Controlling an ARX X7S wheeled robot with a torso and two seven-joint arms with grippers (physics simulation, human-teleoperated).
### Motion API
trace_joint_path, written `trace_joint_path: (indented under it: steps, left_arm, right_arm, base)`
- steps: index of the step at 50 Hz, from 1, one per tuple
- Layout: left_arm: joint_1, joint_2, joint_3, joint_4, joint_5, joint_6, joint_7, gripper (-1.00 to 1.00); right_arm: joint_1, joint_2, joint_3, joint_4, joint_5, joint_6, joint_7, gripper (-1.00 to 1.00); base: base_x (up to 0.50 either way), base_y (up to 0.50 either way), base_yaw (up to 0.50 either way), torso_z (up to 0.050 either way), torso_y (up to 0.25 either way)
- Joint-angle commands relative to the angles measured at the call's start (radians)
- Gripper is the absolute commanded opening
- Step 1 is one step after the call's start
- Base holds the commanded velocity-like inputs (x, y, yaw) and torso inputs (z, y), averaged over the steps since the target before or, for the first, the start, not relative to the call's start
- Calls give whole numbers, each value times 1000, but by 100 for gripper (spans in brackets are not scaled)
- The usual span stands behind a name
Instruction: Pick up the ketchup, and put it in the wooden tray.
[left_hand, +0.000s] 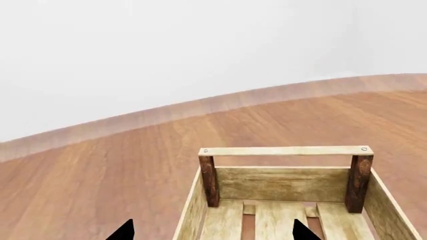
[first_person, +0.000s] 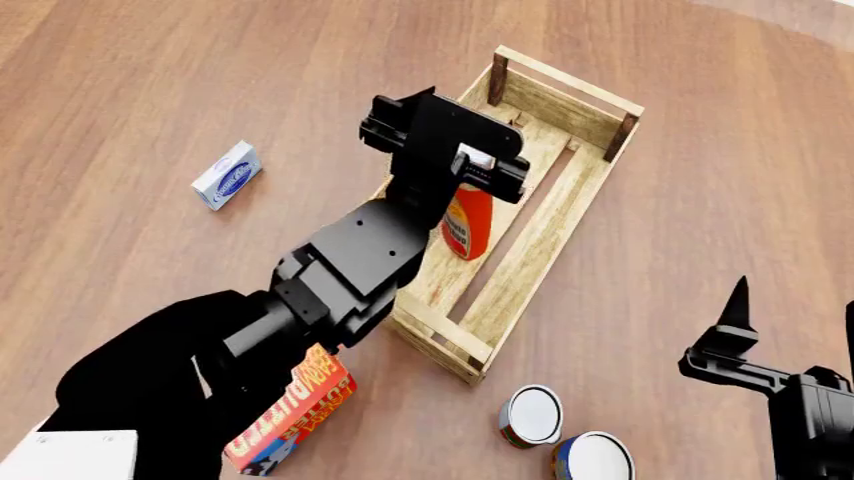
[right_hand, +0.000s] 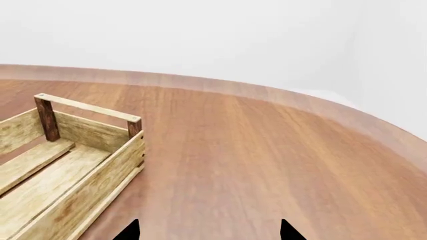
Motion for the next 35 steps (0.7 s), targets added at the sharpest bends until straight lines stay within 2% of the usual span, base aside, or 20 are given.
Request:
trace_joint_path:
  steps: [1,13,20,35]
  left_arm:
    - [-24,0,-4,-12,-3,6,11,100]
    - [-60,-2,-10,-23,-15,4,21,100]
    - [-83,-85,-2,156,-15,-29,-50,100]
    - [-127,-196,-8,394,-28,-77,-143,100]
  right_arm:
    - [-1,0,-4,5,-7,-21,-13,100]
    - [-3,1,-8,12,-14,-46,-32,100]
    - [-4,0,-11,16,-21,-62,-41,100]
    - [-5,-4,-14,21,-37,-85,-44,100]
  base:
    - [0,0,0,0,0]
    - [0,0,0,0,0]
    - [0,0,0,0,0]
    - [0,0,0,0,0]
